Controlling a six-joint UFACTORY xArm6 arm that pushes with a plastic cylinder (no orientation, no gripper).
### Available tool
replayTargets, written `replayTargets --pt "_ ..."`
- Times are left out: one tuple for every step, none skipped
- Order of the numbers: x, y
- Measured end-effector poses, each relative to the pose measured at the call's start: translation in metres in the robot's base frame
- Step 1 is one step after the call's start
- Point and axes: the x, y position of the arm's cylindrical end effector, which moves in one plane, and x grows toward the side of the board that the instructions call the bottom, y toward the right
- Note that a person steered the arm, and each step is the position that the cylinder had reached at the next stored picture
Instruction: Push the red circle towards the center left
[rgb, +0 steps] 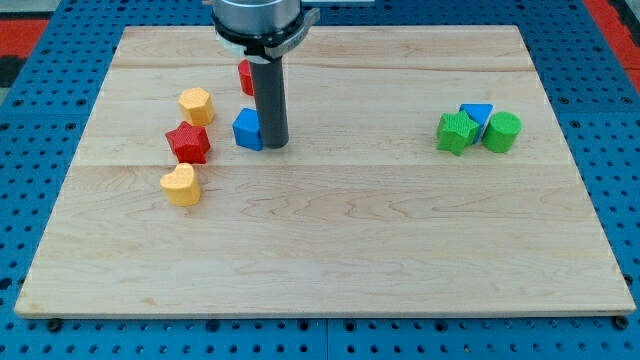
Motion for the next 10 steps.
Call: replayTargets --pt "-0.011 0.0" --pt "0.014 0.002" --pt "-0.017 0.042" --pt "-0.064 0.093" --pt "-0.095 0.075" --pt "-0.106 0.04" --pt "-0.11 0.014" --pt "-0.11 -0.019" --pt "-0.11 -0.048" --pt "-0.11 -0.056"
